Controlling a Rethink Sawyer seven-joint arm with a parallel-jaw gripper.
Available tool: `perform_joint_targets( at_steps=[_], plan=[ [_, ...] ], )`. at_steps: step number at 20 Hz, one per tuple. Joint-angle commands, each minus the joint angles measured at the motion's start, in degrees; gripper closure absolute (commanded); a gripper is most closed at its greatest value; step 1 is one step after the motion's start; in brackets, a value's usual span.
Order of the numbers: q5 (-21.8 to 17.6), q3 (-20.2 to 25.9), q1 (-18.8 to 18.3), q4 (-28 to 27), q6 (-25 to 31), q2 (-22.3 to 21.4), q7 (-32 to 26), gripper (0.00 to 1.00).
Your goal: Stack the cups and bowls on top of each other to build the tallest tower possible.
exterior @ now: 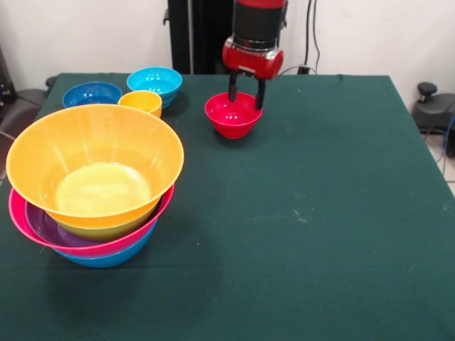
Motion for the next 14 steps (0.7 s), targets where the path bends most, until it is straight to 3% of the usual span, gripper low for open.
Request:
perform_joint_targets(
  at_steps=[1, 14],
  plan=[
    [-3.02, 7.19, -0.69, -8.01, -4.07, 5.81, 5.68, 0.0],
    [-2.1, 8.2, 0.08, -9.3, -5.92, 8.15, 7.65, 0.0]
  ],
)
